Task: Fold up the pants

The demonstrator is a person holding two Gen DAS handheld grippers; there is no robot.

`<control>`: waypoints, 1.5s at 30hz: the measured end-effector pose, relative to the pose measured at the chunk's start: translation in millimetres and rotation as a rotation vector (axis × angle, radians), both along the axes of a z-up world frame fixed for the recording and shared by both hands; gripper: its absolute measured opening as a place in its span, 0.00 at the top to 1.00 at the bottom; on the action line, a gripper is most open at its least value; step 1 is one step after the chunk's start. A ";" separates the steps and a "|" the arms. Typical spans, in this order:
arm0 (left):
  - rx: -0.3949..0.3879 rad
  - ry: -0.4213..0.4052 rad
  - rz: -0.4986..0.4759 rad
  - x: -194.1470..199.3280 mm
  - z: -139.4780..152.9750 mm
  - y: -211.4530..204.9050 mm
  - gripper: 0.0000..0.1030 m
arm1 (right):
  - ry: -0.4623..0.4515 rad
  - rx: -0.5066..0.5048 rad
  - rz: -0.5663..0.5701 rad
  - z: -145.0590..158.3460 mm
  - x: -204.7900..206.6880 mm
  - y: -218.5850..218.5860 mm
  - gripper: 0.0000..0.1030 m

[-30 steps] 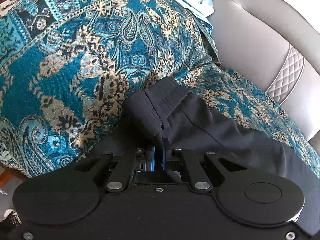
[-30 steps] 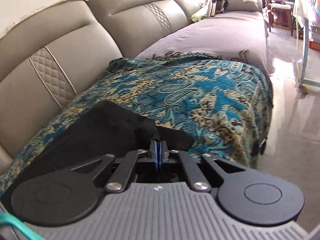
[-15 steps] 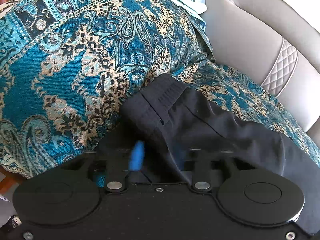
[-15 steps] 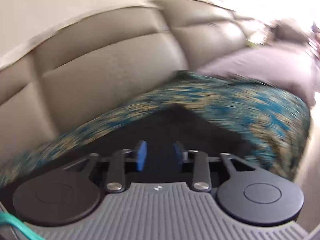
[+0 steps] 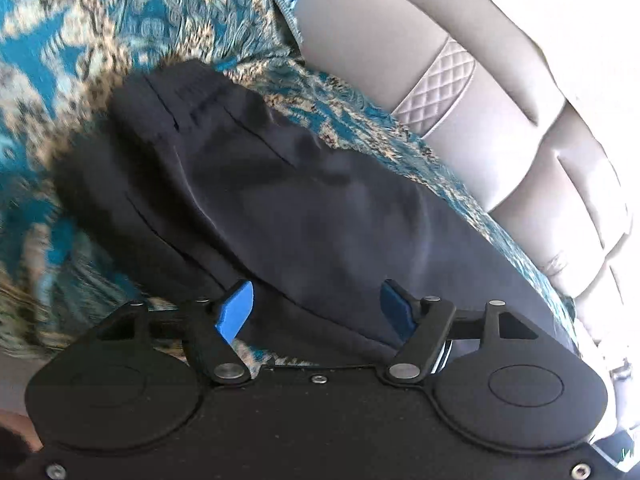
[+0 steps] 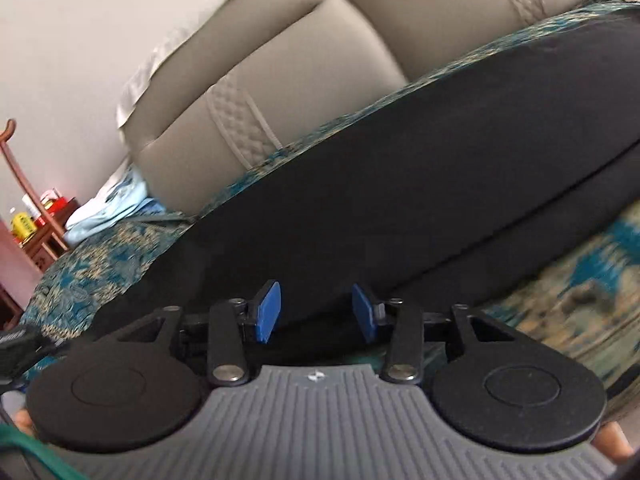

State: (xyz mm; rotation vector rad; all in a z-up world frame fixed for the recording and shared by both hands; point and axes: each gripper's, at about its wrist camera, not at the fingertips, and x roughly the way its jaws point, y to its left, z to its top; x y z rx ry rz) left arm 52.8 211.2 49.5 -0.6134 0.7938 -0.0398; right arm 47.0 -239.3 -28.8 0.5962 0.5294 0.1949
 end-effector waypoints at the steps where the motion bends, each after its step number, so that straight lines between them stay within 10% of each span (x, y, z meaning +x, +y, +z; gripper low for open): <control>1: -0.009 0.014 0.021 4.6 -5.1 -1.8 0.34 | -0.002 -0.011 0.010 1.0 -1.0 6.5 0.40; 5: -0.022 -0.055 0.110 13.1 -16.3 -8.6 0.32 | 0.005 -0.012 0.038 2.9 -3.5 19.6 0.40; 9: 0.002 -0.054 0.203 19.9 -17.5 -14.8 0.96 | -0.008 -0.076 0.052 6.6 -12.6 34.1 0.40; 22: 0.001 -0.143 0.217 4.8 17.7 -8.5 0.98 | 0.021 0.130 0.152 -2.1 10.0 94.7 0.35; 28: 0.031 -0.115 0.224 1.5 8.8 -8.4 0.98 | 0.012 0.212 -0.060 -6.0 35.7 93.2 0.32; 35: 0.032 -0.092 0.222 1.7 -9.2 -5.6 0.97 | -0.045 0.078 -0.335 -2.0 49.7 45.2 0.35; 38: -0.023 -0.119 0.260 4.0 -16.6 2.0 0.84 | -0.043 0.006 -0.445 -0.9 50.7 22.5 0.47; 41: -0.023 -0.136 0.349 9.6 -20.6 9.9 0.60 | -0.023 -0.052 -0.491 -3.3 53.8 3.4 0.87; 45: 0.037 -0.105 0.428 22.5 -23.7 13.6 0.96 | -0.032 -0.186 -0.485 2.1 49.8 3.1 0.92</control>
